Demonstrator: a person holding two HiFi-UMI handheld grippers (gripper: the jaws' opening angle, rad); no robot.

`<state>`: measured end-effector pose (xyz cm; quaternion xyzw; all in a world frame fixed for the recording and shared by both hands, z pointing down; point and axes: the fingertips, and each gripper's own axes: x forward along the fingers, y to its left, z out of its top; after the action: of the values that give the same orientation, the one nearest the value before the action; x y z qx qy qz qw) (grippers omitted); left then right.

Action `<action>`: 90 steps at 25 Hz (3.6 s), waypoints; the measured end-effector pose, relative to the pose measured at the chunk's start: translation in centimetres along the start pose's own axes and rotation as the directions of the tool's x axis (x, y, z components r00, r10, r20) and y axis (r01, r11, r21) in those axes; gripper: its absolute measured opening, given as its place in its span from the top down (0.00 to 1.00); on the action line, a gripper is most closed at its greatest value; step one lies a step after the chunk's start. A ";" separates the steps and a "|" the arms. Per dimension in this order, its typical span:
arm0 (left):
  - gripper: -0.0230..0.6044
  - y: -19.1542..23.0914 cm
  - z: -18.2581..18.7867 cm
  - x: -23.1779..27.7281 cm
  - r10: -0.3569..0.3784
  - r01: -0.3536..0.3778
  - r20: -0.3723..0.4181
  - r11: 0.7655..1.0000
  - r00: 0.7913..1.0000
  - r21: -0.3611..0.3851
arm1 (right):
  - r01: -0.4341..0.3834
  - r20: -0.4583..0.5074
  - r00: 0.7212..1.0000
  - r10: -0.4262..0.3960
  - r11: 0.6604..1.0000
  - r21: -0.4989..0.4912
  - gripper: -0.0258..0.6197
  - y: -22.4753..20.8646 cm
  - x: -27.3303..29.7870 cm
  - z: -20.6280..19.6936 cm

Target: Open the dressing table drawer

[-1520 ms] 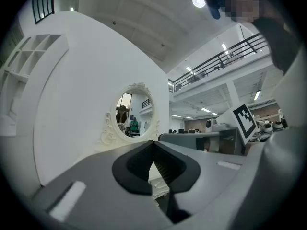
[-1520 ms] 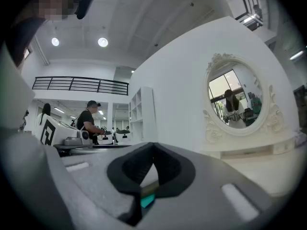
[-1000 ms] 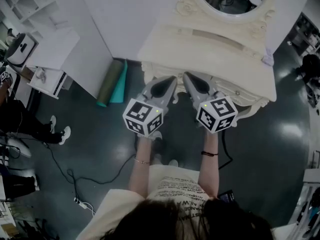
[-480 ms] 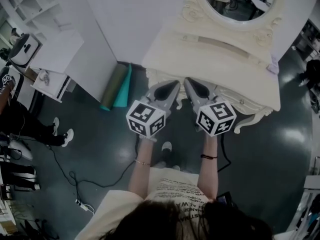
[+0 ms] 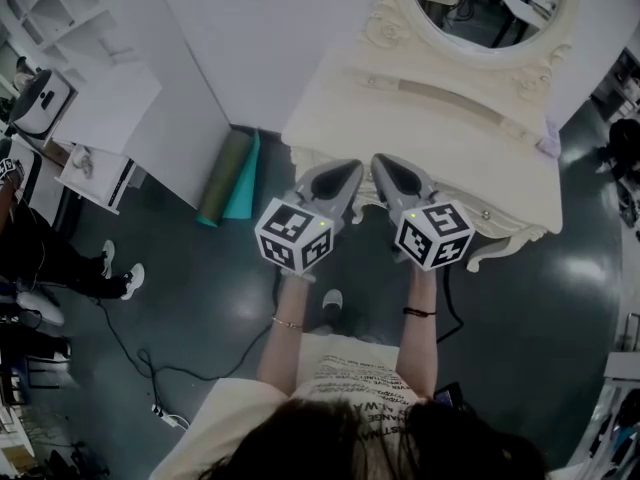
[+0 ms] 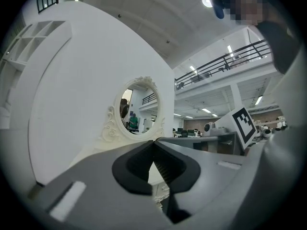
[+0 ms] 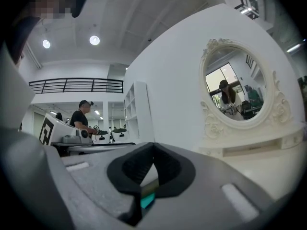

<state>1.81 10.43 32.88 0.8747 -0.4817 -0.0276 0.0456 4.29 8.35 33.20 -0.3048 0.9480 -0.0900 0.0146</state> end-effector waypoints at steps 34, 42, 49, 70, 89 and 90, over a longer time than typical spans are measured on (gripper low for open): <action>0.97 9.4 -1.1 4.8 -0.058 0.057 -0.032 0.998 0.998 -0.024 | 0.106 -0.037 0.994 -0.105 0.994 0.026 0.96 -5.5 8.6 -1.5; 0.97 12.5 -1.6 9.2 -0.033 0.031 -0.046 0.998 0.998 -0.055 | 0.086 -0.087 0.993 -0.083 0.996 0.032 0.96 -9.9 12.3 -1.7; 0.97 16.0 -2.5 14.4 -0.013 0.008 -0.053 0.996 0.999 -0.084 | 0.072 -0.161 0.984 -0.071 0.997 0.004 0.96 -15.0 16.6 -2.6; 0.97 22.2 -5.8 22.2 0.042 -0.059 -0.106 0.986 0.993 -0.159 | 0.048 -0.250 0.968 -0.037 0.998 0.037 0.96 -23.1 23.1 -4.8; 0.97 28.2 -8.2 25.3 -0.053 0.010 -0.191 0.975 0.980 -0.222 | 0.214 -0.300 0.940 -0.164 0.966 0.142 0.96 -27.5 29.2 -7.8; 0.97 28.4 -8.4 25.5 -0.059 0.014 -0.195 0.975 0.979 -0.223 | 0.221 -0.305 0.937 -0.170 0.965 0.141 0.96 -27.7 29.4 -7.9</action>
<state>-7.66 -25.82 44.11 0.8714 -0.4522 0.0064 0.1900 -4.39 -29.54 46.78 -0.3790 0.8932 -0.2168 -0.1075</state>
